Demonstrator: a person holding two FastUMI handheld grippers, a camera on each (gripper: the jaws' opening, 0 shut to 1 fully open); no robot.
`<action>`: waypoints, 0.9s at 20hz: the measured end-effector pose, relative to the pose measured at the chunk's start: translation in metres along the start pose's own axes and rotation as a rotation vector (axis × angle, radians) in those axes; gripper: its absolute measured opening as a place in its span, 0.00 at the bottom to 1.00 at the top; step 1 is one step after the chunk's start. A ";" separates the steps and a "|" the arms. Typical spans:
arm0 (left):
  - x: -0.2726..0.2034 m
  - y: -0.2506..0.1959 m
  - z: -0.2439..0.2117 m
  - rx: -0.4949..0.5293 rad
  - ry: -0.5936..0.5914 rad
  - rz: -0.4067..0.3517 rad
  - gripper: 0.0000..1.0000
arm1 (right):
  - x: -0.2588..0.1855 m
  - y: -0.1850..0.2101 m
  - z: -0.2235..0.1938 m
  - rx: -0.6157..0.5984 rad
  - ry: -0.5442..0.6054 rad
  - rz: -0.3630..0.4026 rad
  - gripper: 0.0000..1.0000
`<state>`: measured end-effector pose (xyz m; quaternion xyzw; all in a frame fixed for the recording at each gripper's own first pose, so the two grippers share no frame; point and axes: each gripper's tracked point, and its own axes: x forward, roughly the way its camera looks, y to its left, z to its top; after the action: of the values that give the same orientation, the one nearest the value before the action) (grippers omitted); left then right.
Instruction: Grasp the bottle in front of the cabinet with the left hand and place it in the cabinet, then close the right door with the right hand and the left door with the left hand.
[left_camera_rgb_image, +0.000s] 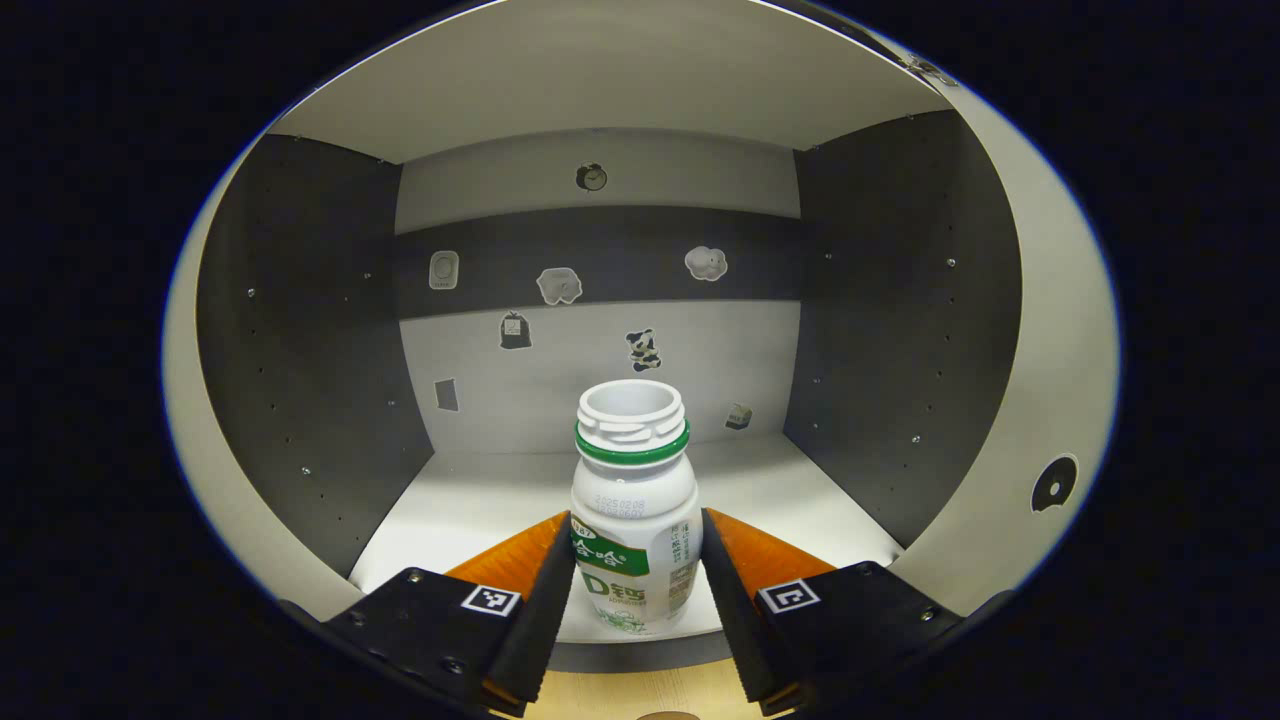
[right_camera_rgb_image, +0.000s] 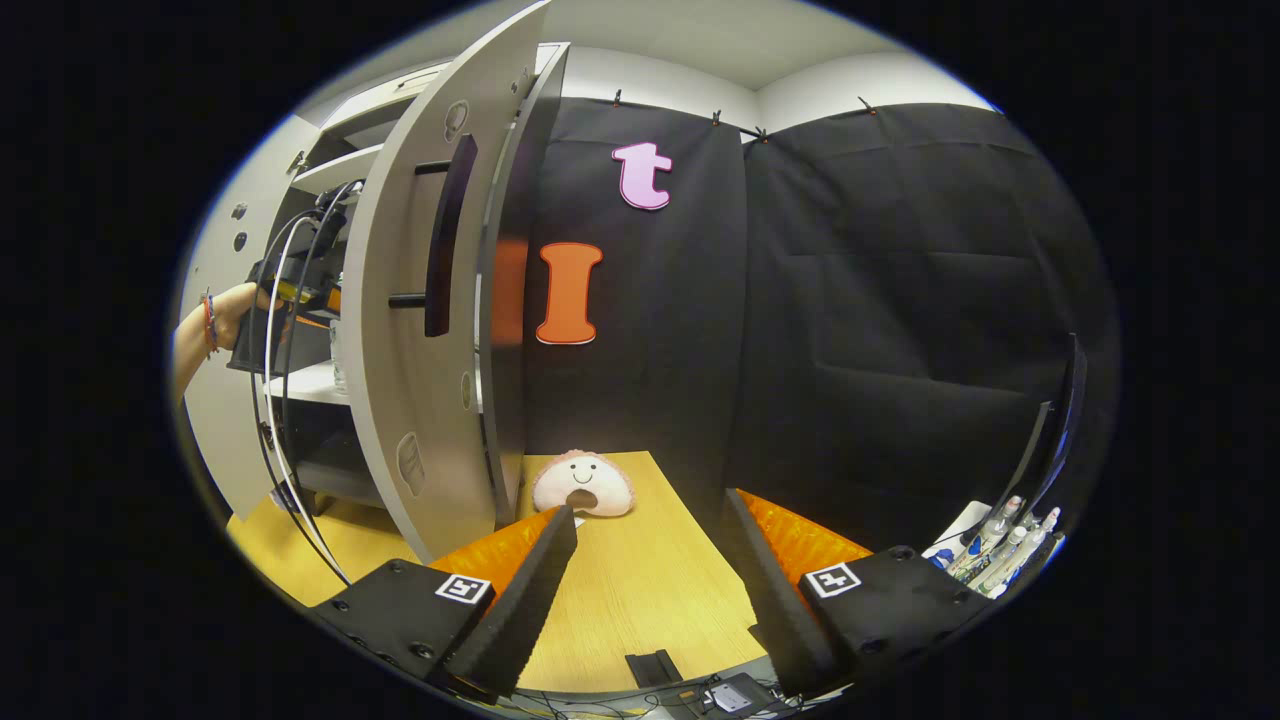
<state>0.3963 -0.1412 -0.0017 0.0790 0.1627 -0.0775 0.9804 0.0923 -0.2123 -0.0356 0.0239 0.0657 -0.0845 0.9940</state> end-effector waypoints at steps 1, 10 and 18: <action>0.000 -0.001 -0.001 0.002 0.001 0.000 0.73 | 0.001 0.000 -0.001 0.001 0.001 0.000 0.98; -0.033 -0.002 0.015 0.002 -0.060 0.027 0.98 | -0.003 0.001 0.001 -0.004 -0.008 0.015 0.98; -0.119 0.004 0.030 -0.062 -0.165 0.042 0.98 | -0.013 -0.003 0.017 -0.021 -0.050 0.036 0.98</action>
<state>0.2944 -0.1276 0.0661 0.0452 0.0819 -0.0580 0.9939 0.0814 -0.2140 -0.0169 0.0123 0.0411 -0.0664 0.9969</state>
